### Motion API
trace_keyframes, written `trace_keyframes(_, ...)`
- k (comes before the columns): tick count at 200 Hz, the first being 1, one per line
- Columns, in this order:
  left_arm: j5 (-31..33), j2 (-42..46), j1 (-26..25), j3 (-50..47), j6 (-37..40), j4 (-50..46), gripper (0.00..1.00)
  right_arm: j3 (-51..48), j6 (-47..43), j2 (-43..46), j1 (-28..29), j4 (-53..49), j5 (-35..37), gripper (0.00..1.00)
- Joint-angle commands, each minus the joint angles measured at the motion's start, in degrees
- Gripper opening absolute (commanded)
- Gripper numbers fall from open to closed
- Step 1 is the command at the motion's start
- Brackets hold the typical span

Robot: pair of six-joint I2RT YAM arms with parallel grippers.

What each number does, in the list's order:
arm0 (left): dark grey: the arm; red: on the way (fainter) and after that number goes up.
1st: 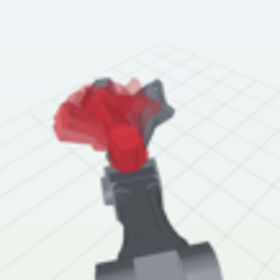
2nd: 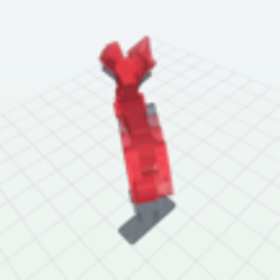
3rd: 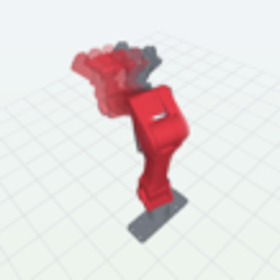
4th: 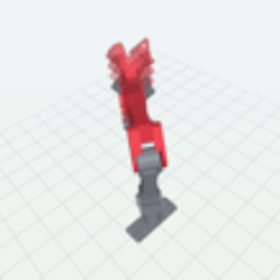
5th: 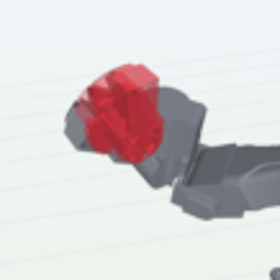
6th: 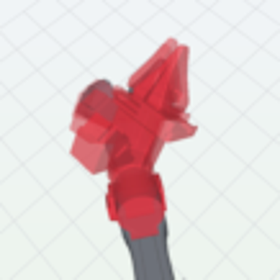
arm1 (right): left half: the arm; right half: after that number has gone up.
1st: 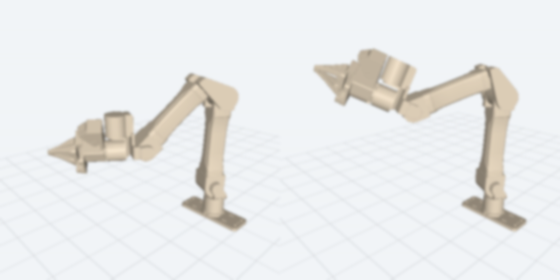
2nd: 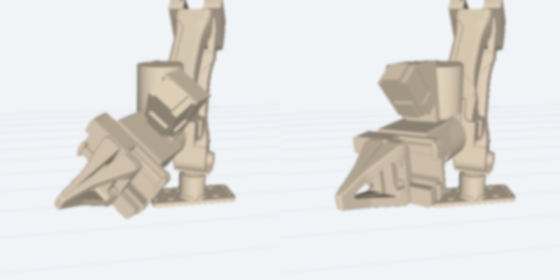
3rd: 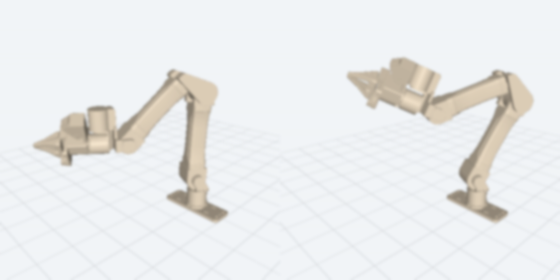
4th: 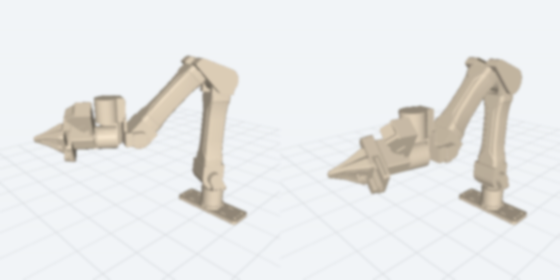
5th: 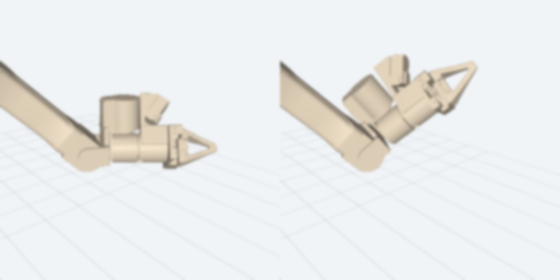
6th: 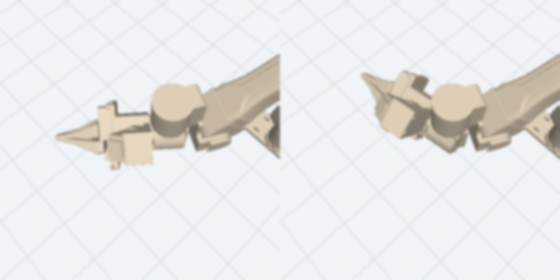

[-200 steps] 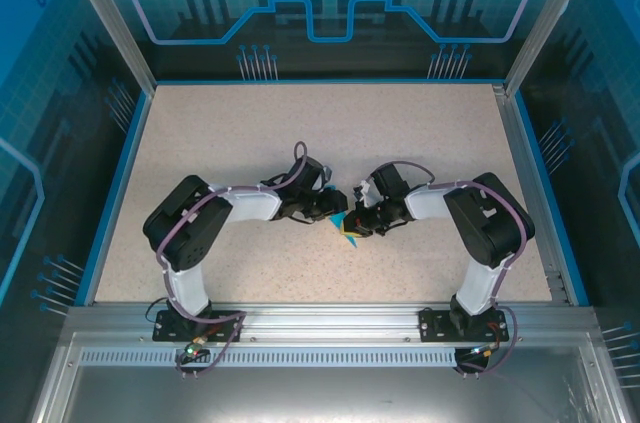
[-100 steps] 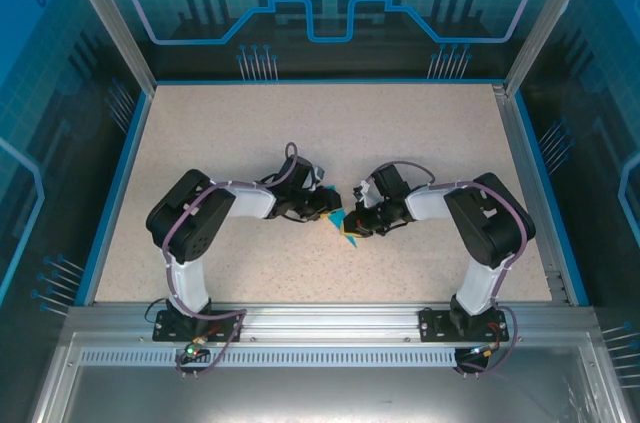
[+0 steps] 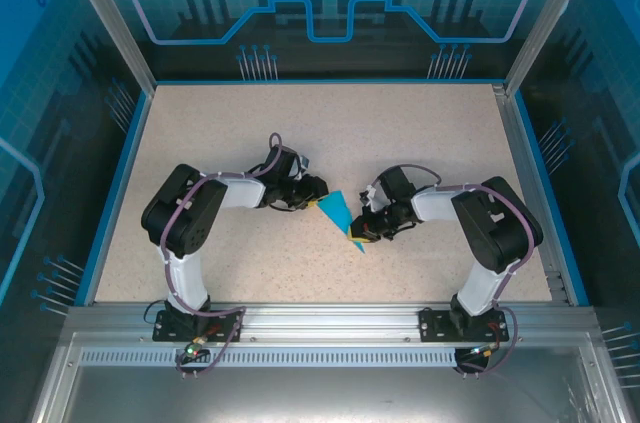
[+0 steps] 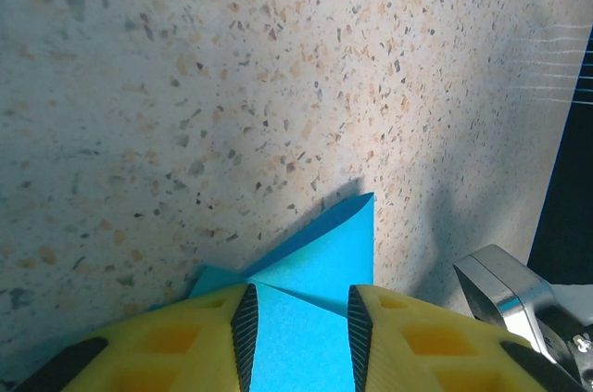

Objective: Fold a paper plane with a square sheet of paper (pick it up from the middle)
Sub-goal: Fold the wing for the fifth time at the center of the table.

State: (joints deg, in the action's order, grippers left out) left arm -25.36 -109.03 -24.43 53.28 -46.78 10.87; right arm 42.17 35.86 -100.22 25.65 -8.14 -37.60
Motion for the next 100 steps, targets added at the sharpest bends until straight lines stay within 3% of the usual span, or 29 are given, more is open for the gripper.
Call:
trace_keyframes(1, 6.59, -2.9, 4.43, 0.8, 3.82, -3.02, 0.35, -2.53, -1.03, -1.22, -1.09, -7.82, 3.08, 0.0)
trace_keyframes(48, 4.78, -0.67, 9.9, 2.78, 4.58, -5.57, 0.38, -1.63, 0.3, -0.56, -0.81, -5.88, 2.65, 0.0)
trace_keyframes(100, 7.58, 8.51, 8.8, 4.23, 3.69, -13.81, 0.45, -2.41, 4.35, 3.94, -0.56, -0.6, 2.12, 0.0)
